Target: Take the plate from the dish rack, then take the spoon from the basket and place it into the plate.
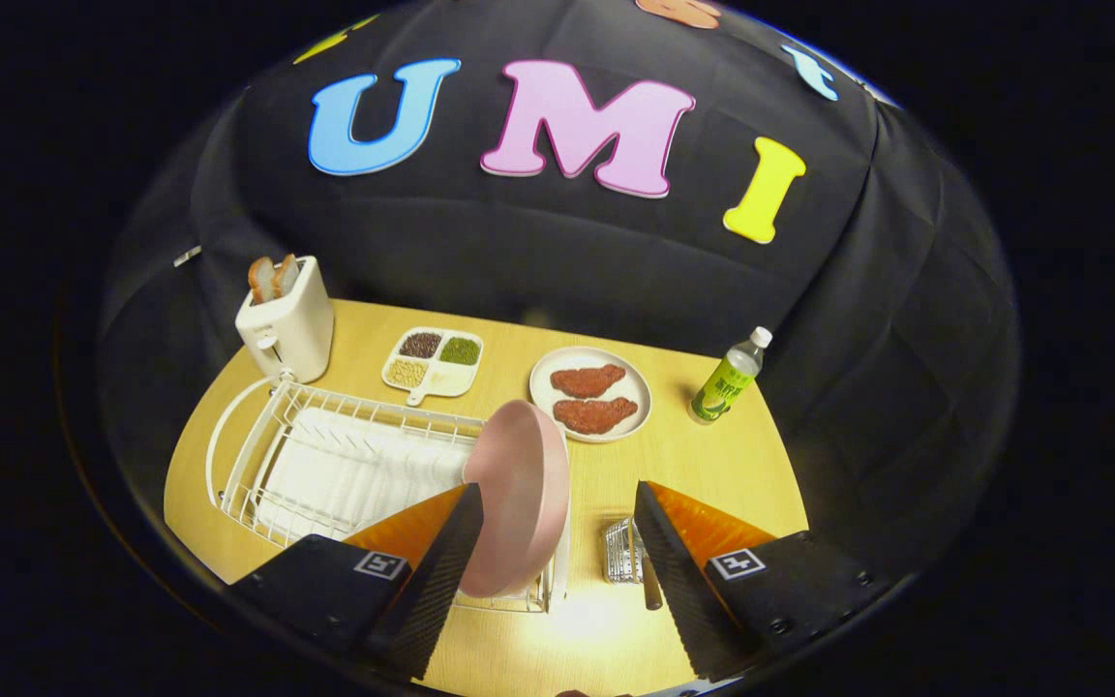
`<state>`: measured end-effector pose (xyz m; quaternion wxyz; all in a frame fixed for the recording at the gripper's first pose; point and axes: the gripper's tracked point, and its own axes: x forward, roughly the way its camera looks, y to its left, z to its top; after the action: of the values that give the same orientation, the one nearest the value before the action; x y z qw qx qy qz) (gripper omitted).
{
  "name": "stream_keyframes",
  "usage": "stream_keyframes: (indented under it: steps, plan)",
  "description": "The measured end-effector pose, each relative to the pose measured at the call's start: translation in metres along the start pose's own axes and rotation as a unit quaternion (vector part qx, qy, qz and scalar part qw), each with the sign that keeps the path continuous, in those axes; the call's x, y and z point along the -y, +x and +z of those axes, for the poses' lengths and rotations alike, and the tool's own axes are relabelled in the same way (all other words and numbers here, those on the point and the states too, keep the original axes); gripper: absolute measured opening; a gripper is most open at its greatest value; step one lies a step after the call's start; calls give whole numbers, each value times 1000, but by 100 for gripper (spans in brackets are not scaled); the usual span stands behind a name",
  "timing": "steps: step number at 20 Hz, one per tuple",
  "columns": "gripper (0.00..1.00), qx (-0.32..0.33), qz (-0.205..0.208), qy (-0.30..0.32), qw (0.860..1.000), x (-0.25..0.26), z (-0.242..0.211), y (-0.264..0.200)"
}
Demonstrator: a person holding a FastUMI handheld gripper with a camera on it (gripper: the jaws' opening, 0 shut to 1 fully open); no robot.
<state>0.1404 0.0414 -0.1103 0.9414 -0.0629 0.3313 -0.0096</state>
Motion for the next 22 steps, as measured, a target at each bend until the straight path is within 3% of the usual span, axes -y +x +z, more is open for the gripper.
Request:
stream_keyframes:
  steps: [5,7,9,13,17,22]
  plan:
    - [94,-48,-24,8,999,-2,-8,41]
    - [86,-59,-37,1,998,2,-12,51]
    - [71,-72,-40,5,997,-1,-18,57]
    - [26,-76,-49,10,996,-3,-18,60]
    - [20,-68,-61,16,996,-8,-15,60]
    - [19,-39,-90,-40,994,-19,-2,52]
